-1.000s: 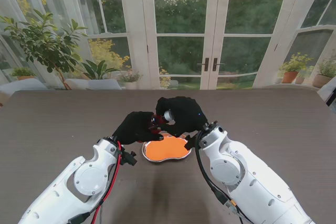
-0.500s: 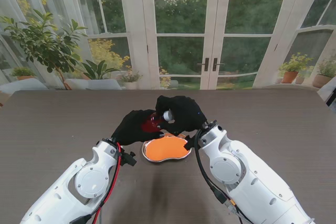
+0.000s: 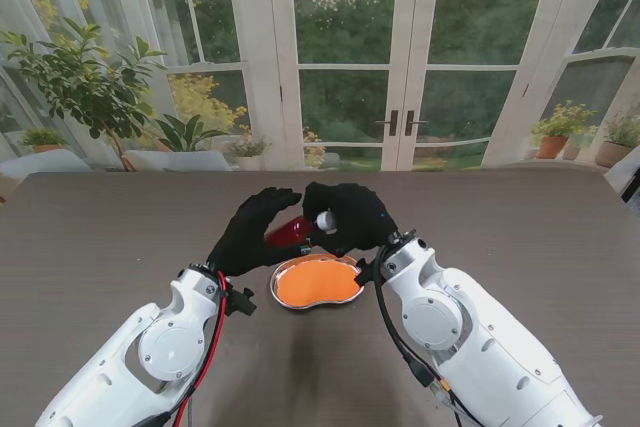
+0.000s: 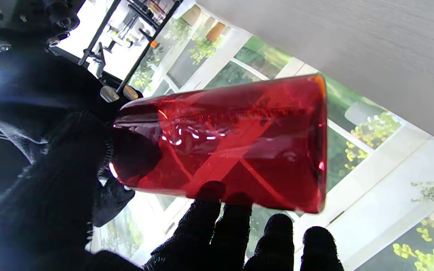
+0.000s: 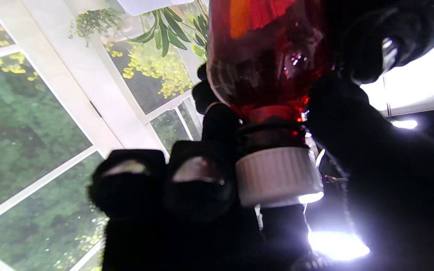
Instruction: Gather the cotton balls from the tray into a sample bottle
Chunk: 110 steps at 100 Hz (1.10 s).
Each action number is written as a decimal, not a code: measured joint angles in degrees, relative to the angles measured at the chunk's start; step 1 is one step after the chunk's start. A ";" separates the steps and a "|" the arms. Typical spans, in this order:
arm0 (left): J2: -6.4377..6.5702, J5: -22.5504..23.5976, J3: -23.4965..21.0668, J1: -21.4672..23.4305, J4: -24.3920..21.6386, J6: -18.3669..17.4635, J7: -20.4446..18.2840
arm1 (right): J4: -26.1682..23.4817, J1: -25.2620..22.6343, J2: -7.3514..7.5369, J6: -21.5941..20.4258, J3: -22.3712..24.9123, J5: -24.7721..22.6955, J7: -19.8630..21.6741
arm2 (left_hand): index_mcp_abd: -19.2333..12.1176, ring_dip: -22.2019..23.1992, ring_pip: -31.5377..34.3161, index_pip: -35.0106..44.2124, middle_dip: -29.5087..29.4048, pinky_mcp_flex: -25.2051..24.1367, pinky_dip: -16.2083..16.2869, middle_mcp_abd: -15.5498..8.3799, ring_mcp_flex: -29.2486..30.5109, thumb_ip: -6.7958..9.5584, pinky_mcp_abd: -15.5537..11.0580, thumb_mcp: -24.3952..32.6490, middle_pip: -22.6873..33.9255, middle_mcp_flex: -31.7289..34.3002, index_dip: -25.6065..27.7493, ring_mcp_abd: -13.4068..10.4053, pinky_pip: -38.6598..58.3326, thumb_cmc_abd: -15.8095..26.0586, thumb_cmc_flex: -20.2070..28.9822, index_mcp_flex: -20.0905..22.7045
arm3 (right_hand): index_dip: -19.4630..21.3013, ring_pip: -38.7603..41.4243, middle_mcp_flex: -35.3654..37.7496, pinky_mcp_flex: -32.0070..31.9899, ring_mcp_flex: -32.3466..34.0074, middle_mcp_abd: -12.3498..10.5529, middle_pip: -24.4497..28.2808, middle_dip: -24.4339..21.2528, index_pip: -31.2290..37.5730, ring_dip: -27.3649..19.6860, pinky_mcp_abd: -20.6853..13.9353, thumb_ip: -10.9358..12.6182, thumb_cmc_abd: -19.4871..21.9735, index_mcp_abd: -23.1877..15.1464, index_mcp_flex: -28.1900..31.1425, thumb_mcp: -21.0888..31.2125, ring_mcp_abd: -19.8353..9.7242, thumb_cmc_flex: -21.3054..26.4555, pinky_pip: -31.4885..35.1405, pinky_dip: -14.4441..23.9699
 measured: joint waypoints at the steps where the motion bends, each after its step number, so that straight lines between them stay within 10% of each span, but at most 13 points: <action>1: 0.00 0.03 -0.04 0.02 -0.02 0.01 0.00 | -0.01 -0.02 0.00 0.07 0.02 0.06 0.08 | 0.00 -0.04 -0.08 0.00 -0.04 0.00 0.00 -0.05 -0.06 0.00 -0.04 0.00 -0.64 -0.03 -0.13 -0.05 -0.68 0.00 0.00 0.00 | 0.00 0.00 0.00 0.00 0.00 0.00 0.00 0.00 0.00 0.00 0.00 0.00 0.00 0.00 0.00 0.00 0.00 0.00 0.00 0.00; 110: 0.32 3.27 -6.55 7.76 -3.73 1.80 2.27 | 3.95 3.71 4.75 19.34 6.13 -5.29 22.61 | 0.00 -0.15 0.17 0.83 -0.01 2.17 2.99 -0.22 1.72 0.67 0.72 3.12 1.49 2.40 -0.01 1.12 -2.66 3.26 0.13 2.34 | 0.66 0.19 -1.33 -0.76 -0.09 0.00 2.00 0.57 0.61 0.69 0.54 -0.01 3.02 0.30 -1.55 -0.86 -0.09 0.01 0.00 0.16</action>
